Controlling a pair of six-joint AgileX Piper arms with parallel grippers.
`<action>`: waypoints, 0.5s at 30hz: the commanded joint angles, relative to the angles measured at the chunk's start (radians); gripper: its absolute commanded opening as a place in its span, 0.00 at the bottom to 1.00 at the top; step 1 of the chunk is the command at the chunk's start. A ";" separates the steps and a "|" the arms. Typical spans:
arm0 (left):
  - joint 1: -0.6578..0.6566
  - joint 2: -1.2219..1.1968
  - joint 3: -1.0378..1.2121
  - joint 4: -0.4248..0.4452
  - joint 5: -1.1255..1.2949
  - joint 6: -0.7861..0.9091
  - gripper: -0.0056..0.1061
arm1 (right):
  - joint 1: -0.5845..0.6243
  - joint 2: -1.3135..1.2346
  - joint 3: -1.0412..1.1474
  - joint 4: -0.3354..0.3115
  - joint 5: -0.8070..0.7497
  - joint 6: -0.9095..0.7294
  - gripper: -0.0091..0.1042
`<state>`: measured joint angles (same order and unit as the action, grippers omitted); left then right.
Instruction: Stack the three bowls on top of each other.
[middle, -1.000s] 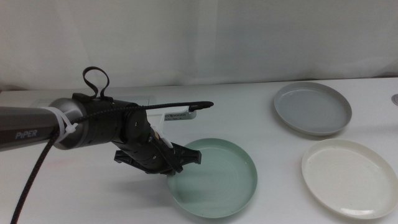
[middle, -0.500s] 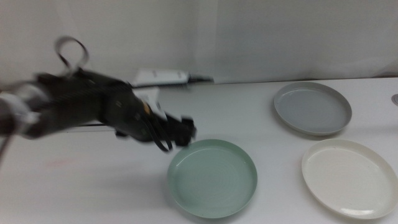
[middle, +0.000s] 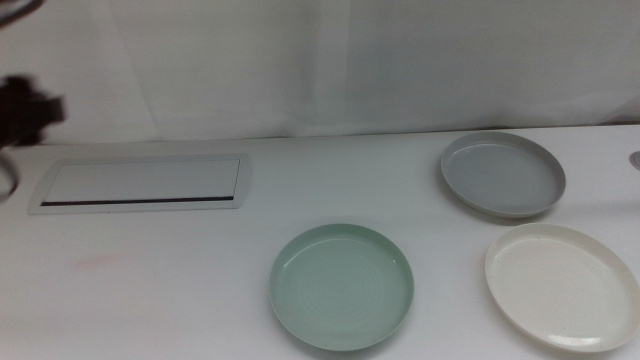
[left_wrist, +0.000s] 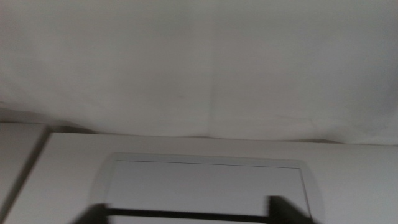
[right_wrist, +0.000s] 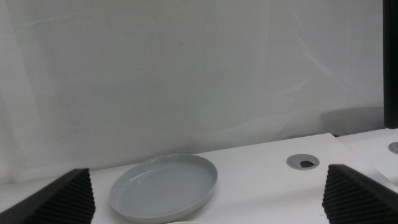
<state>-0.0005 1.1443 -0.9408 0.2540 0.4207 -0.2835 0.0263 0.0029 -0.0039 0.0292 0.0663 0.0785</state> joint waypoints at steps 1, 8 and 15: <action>0.022 -0.115 0.117 -0.001 -0.095 0.004 0.50 | 0.004 -0.034 0.041 -0.010 -0.016 -0.007 0.99; 0.000 -0.506 0.454 0.001 -0.236 0.014 0.03 | 0.004 -0.034 0.037 0.000 -0.044 -0.001 0.99; 0.000 -0.834 0.613 -0.004 -0.195 -0.065 0.03 | 0.004 -0.030 -0.017 0.068 0.007 0.000 0.99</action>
<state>0.0079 0.3698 -0.3548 0.2571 0.2095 -0.3189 0.0263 0.0029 -0.0063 0.0888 0.0614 0.0785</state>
